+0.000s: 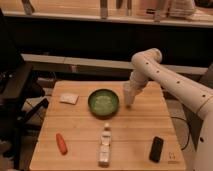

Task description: Place the ceramic cup in the ceramic bowl

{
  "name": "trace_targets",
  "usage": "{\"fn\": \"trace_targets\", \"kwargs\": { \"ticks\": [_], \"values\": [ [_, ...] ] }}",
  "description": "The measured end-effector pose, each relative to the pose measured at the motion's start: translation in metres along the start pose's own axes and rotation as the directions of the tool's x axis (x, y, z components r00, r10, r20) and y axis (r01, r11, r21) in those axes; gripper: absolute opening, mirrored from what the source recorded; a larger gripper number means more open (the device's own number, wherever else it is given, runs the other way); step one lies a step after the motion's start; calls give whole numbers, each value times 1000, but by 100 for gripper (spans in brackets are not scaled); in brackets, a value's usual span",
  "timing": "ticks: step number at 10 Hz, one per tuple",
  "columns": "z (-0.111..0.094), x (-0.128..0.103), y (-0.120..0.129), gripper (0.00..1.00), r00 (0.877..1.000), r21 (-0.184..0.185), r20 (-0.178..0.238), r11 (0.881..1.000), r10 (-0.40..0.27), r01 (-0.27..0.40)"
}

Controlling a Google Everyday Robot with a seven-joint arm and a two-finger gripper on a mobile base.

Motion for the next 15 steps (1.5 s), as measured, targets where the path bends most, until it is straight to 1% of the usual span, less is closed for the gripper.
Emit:
{"fn": "trace_targets", "kwargs": {
  "ticks": [1, 2, 5, 6, 10, 12, 13, 15],
  "values": [
    [-5, -7, -1, 0, 1000, 0, 4, 1000, -19, 19],
    [-9, -21, -3, 0, 999, 1, 8, 999, -46, 46],
    [-7, -55, -10, 0, 994, 5, 11, 994, -108, 108],
    [-6, -61, -11, 0, 993, 5, 13, 993, -121, 120],
    [0, -74, -12, 0, 981, -7, 13, 981, -194, 194],
    [4, -91, -17, 0, 973, -8, 16, 974, -228, 228],
    [5, -92, -18, 0, 968, -7, 11, 968, -249, 250],
    [7, -94, -19, 0, 963, -10, 11, 963, -269, 269]
  ]
}}
